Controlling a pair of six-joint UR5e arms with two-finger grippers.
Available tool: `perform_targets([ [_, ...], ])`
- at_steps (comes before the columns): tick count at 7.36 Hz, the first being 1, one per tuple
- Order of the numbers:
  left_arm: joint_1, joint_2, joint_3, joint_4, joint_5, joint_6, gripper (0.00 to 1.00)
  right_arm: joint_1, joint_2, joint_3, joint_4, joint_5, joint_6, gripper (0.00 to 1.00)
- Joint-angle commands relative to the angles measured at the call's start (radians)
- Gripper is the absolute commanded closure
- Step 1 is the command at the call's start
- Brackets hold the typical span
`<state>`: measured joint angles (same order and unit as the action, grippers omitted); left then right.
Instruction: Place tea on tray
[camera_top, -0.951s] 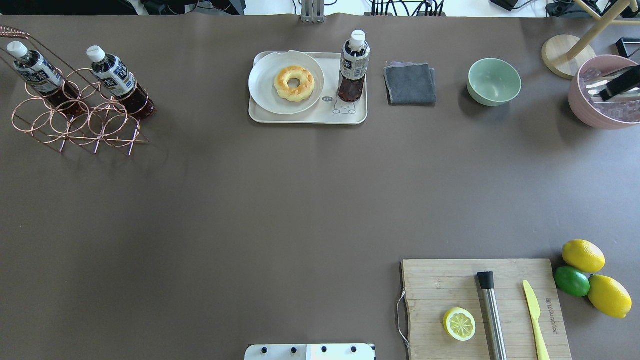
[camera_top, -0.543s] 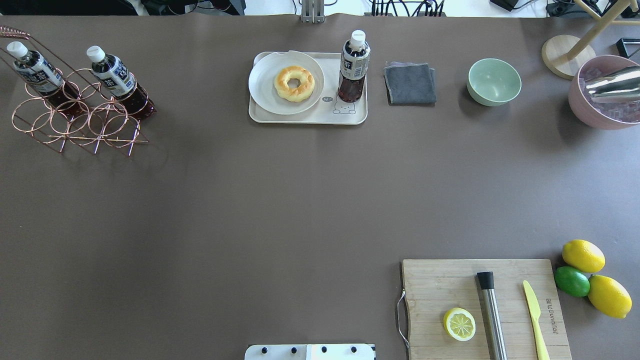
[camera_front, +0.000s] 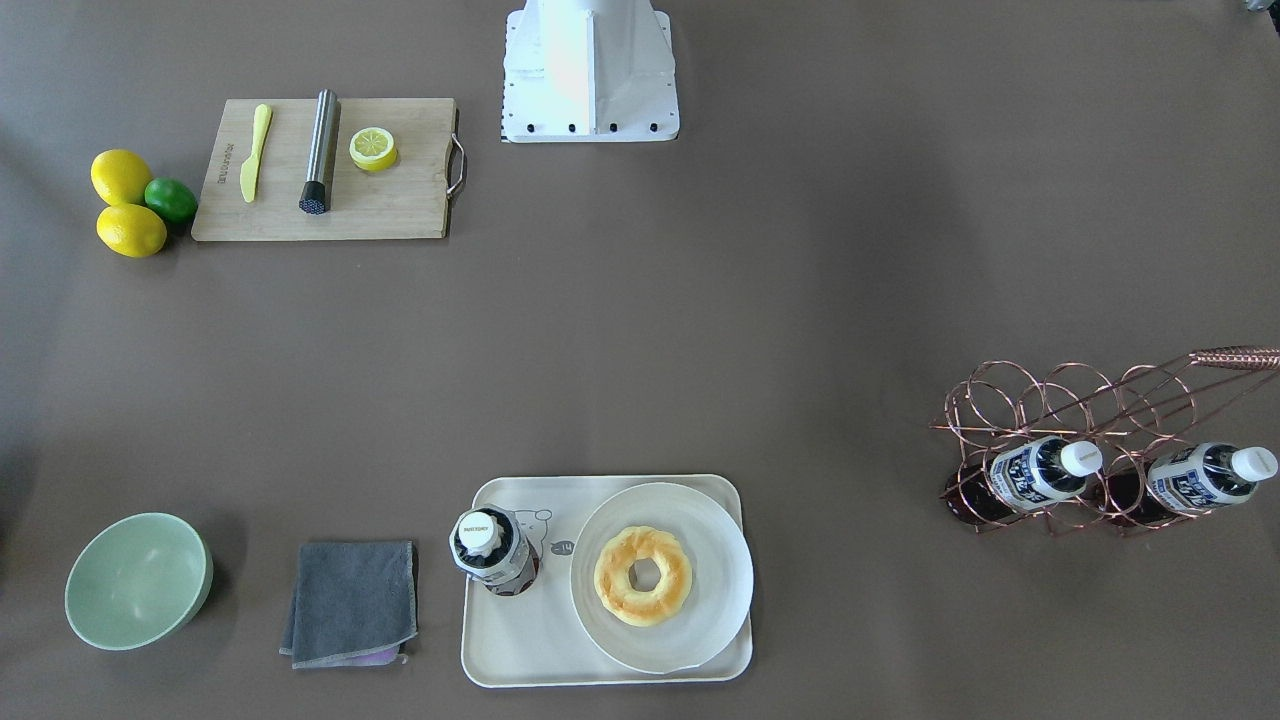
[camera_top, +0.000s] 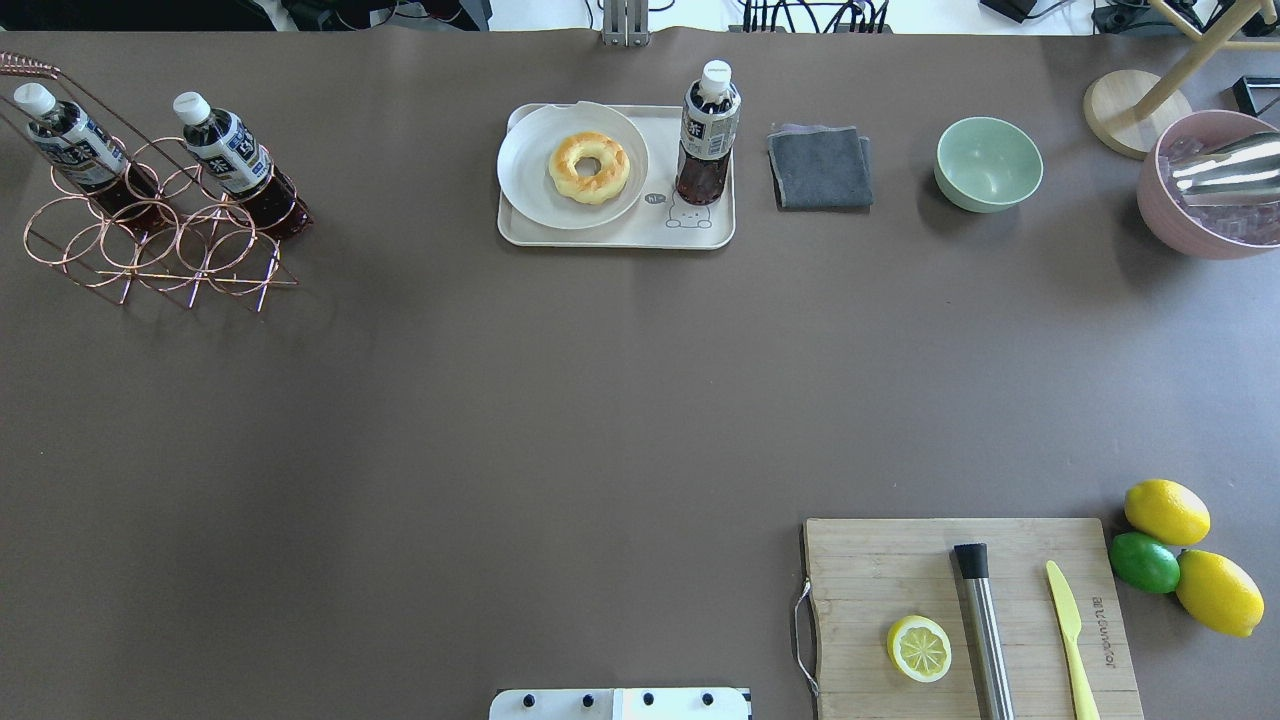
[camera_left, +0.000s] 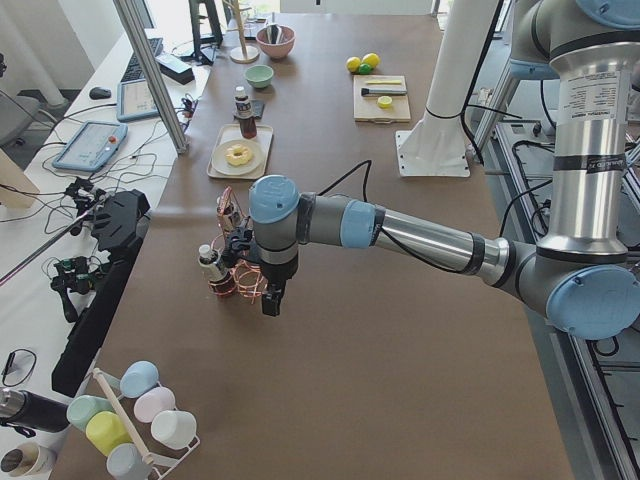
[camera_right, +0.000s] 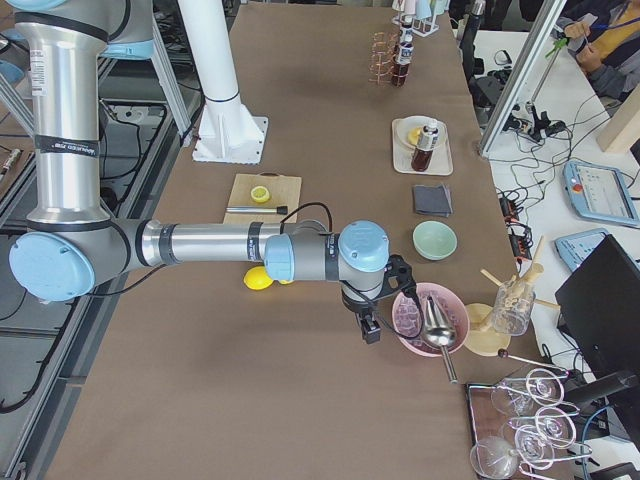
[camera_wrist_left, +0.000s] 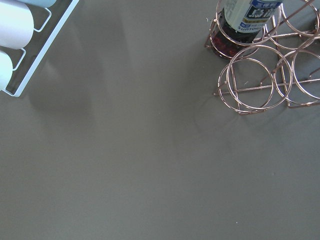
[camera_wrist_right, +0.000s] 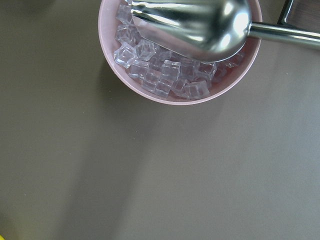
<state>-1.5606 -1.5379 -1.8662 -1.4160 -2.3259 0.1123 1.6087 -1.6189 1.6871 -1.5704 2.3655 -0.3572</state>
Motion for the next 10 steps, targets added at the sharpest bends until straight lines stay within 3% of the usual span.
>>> perform_targets([
  [1,0.001,0.007,0.047,-0.001,-0.004,0.000,0.03,0.005,0.020,-0.003,0.000,0.014,0.007,0.00],
  [4,-0.003,0.077,0.044,-0.116,-0.119,-0.058,0.03,0.016,0.022,0.006,-0.017,0.020,0.009,0.00],
  [8,-0.019,0.091,0.015,-0.181,-0.113,-0.062,0.03,0.016,0.020,0.011,-0.019,0.021,0.008,0.00],
  [10,-0.015,0.079,0.062,-0.256,-0.093,-0.059,0.03,0.016,0.019,0.011,-0.020,0.021,0.009,0.00],
])
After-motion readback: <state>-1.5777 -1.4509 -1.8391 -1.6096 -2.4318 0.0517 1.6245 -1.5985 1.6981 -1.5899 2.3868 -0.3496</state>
